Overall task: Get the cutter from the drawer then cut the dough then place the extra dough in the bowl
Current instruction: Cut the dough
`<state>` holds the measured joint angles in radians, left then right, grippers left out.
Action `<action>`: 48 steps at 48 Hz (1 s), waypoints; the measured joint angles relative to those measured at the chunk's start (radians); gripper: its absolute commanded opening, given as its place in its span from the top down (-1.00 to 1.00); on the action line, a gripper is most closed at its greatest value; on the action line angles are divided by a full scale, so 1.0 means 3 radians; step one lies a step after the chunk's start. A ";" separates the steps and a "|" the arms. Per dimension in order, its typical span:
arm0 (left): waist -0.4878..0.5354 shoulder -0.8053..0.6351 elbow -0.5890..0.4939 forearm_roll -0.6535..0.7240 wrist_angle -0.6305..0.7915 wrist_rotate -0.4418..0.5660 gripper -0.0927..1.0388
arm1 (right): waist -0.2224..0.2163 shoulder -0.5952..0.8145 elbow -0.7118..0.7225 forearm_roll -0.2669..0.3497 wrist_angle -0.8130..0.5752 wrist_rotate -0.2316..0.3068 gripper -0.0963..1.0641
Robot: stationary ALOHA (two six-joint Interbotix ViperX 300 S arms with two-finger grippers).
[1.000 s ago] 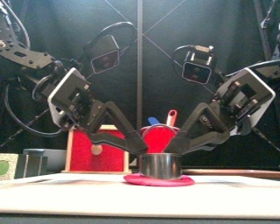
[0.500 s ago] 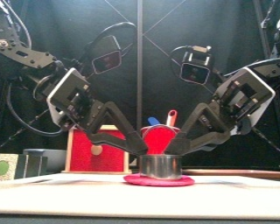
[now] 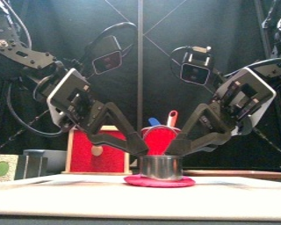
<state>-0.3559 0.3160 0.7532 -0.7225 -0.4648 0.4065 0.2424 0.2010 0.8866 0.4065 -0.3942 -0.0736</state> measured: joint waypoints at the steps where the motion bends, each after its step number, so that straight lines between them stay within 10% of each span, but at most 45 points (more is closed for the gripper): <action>1: -0.0005 0.0000 0.0000 0.0005 0.0005 0.0000 0.22 | 0.0000 -0.0005 0.0000 -0.0005 -0.0005 0.0000 -0.07; 48: 0.0015 -0.0097 0.0005 0.0026 0.0092 0.0020 -0.10 | 0.0005 -0.0061 -0.0153 0.0123 0.0128 -0.0010 -0.27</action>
<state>-0.3513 0.2869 0.7547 -0.7148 -0.4372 0.4126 0.2439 0.1825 0.8406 0.4433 -0.3559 -0.0767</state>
